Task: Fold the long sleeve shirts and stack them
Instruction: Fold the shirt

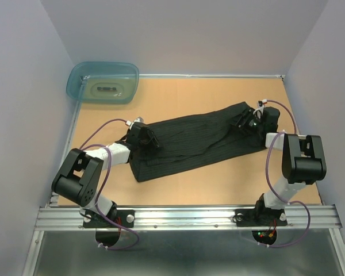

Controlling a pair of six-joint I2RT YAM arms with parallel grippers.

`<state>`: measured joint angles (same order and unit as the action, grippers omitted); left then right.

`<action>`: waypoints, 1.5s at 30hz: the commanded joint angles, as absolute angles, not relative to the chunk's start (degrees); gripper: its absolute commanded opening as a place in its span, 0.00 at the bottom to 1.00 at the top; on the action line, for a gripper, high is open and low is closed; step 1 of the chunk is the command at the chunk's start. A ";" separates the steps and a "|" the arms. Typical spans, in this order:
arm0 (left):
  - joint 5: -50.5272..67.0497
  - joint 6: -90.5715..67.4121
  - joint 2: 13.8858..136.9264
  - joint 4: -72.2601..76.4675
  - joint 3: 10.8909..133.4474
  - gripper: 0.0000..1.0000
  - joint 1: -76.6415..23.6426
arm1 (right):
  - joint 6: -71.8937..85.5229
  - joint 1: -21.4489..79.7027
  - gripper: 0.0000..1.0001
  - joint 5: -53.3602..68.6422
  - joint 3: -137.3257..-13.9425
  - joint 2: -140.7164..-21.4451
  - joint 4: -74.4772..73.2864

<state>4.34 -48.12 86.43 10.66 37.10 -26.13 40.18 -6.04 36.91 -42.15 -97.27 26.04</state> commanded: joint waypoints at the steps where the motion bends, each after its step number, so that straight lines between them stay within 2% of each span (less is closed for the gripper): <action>1: 2.55 -46.23 84.82 5.54 36.04 0.53 -25.75 | 41.22 -3.70 0.56 40.25 -46.32 -97.37 31.97; 5: 2.64 -46.32 85.08 5.27 36.04 0.54 -25.75 | 43.68 -3.16 0.56 39.91 -46.23 -100.54 34.98; 11: 2.02 -46.14 84.73 4.40 35.77 0.53 -25.75 | 45.08 -7.46 0.55 30.77 -43.16 -101.16 33.93; 15: 1.58 -45.97 83.94 3.87 35.60 0.54 -25.75 | 43.09 -11.60 0.55 22.36 -42.80 -97.04 25.95; 16: 1.50 -45.88 83.67 3.69 35.68 0.54 -25.75 | 41.15 -11.51 0.55 21.02 -43.67 -93.90 20.10; 19: 1.41 -45.62 83.15 3.43 35.86 0.54 -25.75 | 38.59 -11.25 0.56 21.17 -43.68 -88.17 17.93; 22: 1.06 -45.18 82.71 3.25 36.12 0.54 -25.75 | 36.57 -7.84 0.56 26.61 -45.78 -86.57 18.10; 27: 0.79 -45.00 82.79 2.73 36.30 0.54 -25.75 | 38.83 4.27 0.56 33.83 -50.36 -92.18 23.88; 33: 0.97 -45.70 82.97 2.81 35.86 0.54 -25.75 | 43.23 9.84 0.56 34.89 -52.91 -104.47 33.90; 39: 1.58 -46.41 83.76 3.34 34.81 0.54 -25.58 | 42.45 6.34 0.56 33.93 -51.95 -111.61 37.26; 45: 2.90 -47.02 83.85 4.48 32.79 0.54 -24.70 | 41.40 -5.96 0.56 33.58 -47.73 -114.08 40.69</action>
<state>3.36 -47.11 83.96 7.88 35.70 -25.63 42.78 0.27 35.59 -50.30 -112.97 35.46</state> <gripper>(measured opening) 0.531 0.555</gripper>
